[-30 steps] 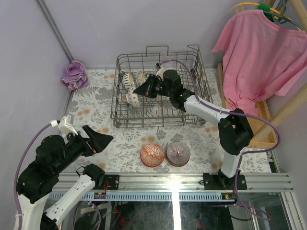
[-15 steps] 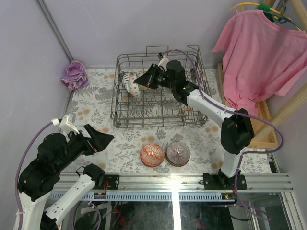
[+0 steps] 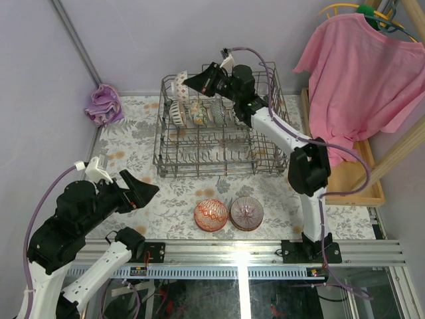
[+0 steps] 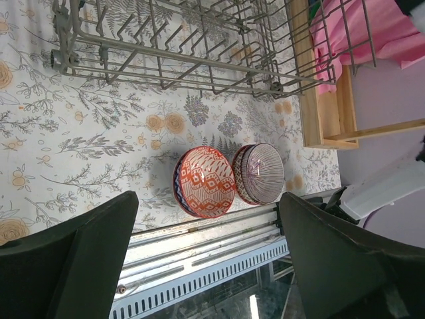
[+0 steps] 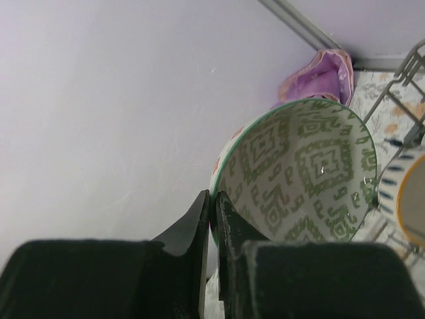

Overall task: Load the bowls into the dish rack
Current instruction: Adjust the dish rack at the center of the board.

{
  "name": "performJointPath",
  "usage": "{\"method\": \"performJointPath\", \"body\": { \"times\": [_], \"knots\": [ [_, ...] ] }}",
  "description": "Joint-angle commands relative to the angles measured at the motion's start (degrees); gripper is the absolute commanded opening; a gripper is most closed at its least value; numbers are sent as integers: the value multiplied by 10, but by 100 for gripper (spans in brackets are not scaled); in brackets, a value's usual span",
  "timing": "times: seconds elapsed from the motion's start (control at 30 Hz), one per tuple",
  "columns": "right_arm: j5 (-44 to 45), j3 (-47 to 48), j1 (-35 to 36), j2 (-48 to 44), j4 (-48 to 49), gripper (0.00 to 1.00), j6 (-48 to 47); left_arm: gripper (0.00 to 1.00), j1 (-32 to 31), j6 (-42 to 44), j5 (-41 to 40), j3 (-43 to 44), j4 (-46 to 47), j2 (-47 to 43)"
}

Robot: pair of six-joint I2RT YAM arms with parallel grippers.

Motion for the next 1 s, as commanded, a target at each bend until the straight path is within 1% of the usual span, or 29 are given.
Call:
{"method": "performJointPath", "body": {
  "times": [0.0, 0.13, 0.27, 0.43, 0.57, 0.8, 0.9, 0.97],
  "knots": [
    [6, 130, -3, 86, 83, 0, 21, 88, -1, 17, -7, 5, 14, 8],
    [21, 248, -5, 179, 67, 0, 2, 88, -1, 20, -11, 7, 9, 8],
    [49, 308, -11, 242, 75, 0, 11, 88, -2, 19, -3, -3, 8, 8],
    [80, 333, -26, 293, 101, 0, 36, 88, -2, 18, 0, -11, 7, 7],
    [86, 354, -35, 319, 108, 0, 51, 88, -1, 17, 0, -22, 9, 6],
    [74, 345, -44, 300, 121, 0, 53, 88, -2, 10, 5, -39, 25, 9],
    [66, 324, -47, 268, 124, 0, 47, 88, -2, 5, 1, -42, 27, 20],
    [62, 297, -47, 226, 115, 0, 30, 88, -2, 0, 2, -44, 29, 33]
  ]
}}
